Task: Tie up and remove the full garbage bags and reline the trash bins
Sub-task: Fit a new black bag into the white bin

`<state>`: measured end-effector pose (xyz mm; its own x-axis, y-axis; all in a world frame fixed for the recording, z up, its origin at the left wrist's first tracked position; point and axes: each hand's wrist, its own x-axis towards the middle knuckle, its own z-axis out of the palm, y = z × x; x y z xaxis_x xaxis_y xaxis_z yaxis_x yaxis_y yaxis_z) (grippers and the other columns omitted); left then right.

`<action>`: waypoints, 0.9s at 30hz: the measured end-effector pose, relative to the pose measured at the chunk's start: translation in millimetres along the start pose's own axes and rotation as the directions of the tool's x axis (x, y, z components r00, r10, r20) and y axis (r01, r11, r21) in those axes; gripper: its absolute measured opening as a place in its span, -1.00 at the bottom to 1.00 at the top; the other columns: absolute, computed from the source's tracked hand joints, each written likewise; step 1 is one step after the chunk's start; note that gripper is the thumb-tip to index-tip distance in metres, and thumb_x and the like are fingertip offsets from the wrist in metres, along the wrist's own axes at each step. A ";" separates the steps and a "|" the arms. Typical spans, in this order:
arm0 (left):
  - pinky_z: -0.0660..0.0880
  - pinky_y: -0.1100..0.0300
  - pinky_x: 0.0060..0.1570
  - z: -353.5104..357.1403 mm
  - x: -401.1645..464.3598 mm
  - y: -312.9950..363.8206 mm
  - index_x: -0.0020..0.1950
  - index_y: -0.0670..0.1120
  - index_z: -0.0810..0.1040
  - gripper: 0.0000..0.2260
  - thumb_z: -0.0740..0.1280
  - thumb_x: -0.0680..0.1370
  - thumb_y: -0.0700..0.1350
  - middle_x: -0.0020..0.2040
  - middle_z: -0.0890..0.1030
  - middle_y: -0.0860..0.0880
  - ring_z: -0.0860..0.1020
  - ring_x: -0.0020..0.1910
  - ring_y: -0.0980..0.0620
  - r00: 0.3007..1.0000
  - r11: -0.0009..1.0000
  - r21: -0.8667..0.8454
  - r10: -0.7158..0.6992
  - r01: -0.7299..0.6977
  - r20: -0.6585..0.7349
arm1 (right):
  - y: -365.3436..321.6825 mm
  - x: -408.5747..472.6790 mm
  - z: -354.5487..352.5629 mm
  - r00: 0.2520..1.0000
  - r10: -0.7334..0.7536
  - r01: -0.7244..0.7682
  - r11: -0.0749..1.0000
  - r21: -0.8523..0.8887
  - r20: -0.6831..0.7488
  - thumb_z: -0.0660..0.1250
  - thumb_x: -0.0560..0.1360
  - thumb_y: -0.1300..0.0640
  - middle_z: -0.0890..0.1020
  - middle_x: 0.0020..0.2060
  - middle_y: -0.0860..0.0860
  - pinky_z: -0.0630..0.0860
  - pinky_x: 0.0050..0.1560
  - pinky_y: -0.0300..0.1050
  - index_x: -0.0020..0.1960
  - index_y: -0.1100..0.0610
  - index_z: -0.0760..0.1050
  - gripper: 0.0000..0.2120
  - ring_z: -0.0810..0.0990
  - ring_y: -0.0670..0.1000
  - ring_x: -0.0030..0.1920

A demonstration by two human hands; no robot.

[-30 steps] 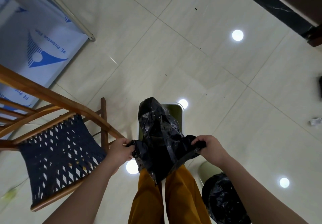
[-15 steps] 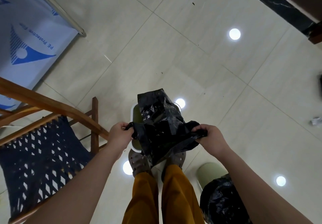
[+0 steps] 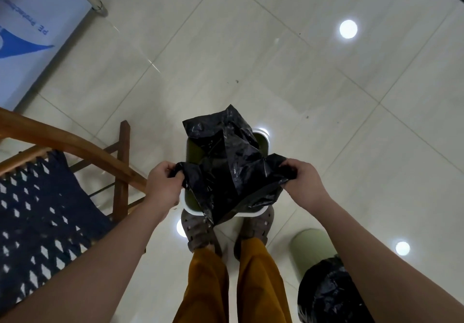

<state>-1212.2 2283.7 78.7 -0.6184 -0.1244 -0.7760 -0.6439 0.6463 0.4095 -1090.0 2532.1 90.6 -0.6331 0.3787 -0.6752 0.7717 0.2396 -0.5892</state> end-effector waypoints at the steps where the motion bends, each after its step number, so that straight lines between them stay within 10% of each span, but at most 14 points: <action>1: 0.48 0.04 -0.24 1.5 4.1 -3.8 0.02 -0.20 0.52 -0.94 0.28 0.58 -0.26 -0.05 0.63 -0.25 0.58 -0.19 -0.23 1.000 1.000 -0.006 0.001 -0.001 0.000 | 2.9 3.3 3.1 1.000 -0.010 0.010 1.000 0.011 -0.005 0.34 0.37 0.46 0.62 -0.25 -0.07 0.40 -0.29 -0.49 -0.11 0.07 0.58 -0.69 0.56 -0.10 -0.22; 5: 0.53 -0.04 -0.14 5.4 13.9 -16.0 -0.03 -0.13 0.52 -0.92 0.28 0.56 -0.29 -0.05 0.63 -0.22 0.59 -0.13 -0.24 1.000 1.000 -0.015 -0.002 0.002 0.026 | 15.8 11.0 15.4 1.000 -0.012 0.012 0.999 -0.051 -0.014 0.38 0.39 0.41 0.62 -0.03 0.04 0.40 -0.08 -0.29 0.06 0.16 0.59 -0.71 0.55 0.03 -0.05; 10: 0.54 -0.14 0.08 4.1 7.7 -25.7 -0.10 -0.07 0.56 -0.84 0.23 0.56 -0.26 -0.10 0.62 -0.13 0.57 -0.01 -0.20 0.997 0.992 -0.116 -0.036 0.045 0.075 | 20.9 -0.9 21.4 0.991 -0.103 0.109 0.992 -0.056 0.090 0.55 0.33 0.28 0.48 0.04 -0.04 0.36 -0.07 -0.50 0.08 0.05 0.50 -0.60 0.45 -0.04 0.00; 18: 0.49 0.30 -0.23 -9.9 -2.0 -24.8 -0.02 -0.05 0.49 -0.88 0.41 0.52 -0.12 -0.10 0.58 0.01 0.56 -0.12 0.05 0.974 0.959 0.173 0.219 -0.225 0.053 | 18.8 -29.2 6.9 0.997 0.023 -0.023 1.000 0.003 0.069 0.41 0.42 0.26 0.32 0.28 -0.07 0.30 0.24 -0.11 0.29 -0.07 0.31 -0.46 0.31 0.06 0.33; 24: 0.15 -0.01 0.40 -1.2 -2.0 1.6 0.50 0.31 0.06 -0.15 0.52 0.39 0.05 0.51 0.17 0.09 0.16 0.45 0.03 0.723 0.629 0.357 0.581 -0.691 0.375 | 1.1 -13.1 7.3 0.999 -0.050 0.051 0.998 0.046 -0.017 0.32 0.39 0.30 0.25 0.25 -0.15 0.26 0.27 -0.01 0.36 -0.14 0.18 -0.33 0.20 0.04 0.37; 27: -0.01 -0.14 0.49 12.2 4.4 7.2 0.47 0.40 -0.23 0.05 0.54 0.33 0.14 0.58 -0.11 0.11 -0.04 0.54 -0.04 0.618 0.353 0.522 0.586 -0.777 0.523 | -3.8 5.8 12.7 0.982 -0.176 0.188 0.952 -0.241 0.072 0.37 0.36 0.23 0.21 0.45 -0.10 0.22 0.37 0.12 0.50 -0.15 0.08 -0.16 0.17 0.12 0.42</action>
<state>-1214.0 2297.0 72.4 -0.5239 0.6962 -0.4908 0.4878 0.7176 0.4971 -1097.4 2522.0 83.2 -0.7615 0.2651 -0.5915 0.6305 0.5148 -0.5810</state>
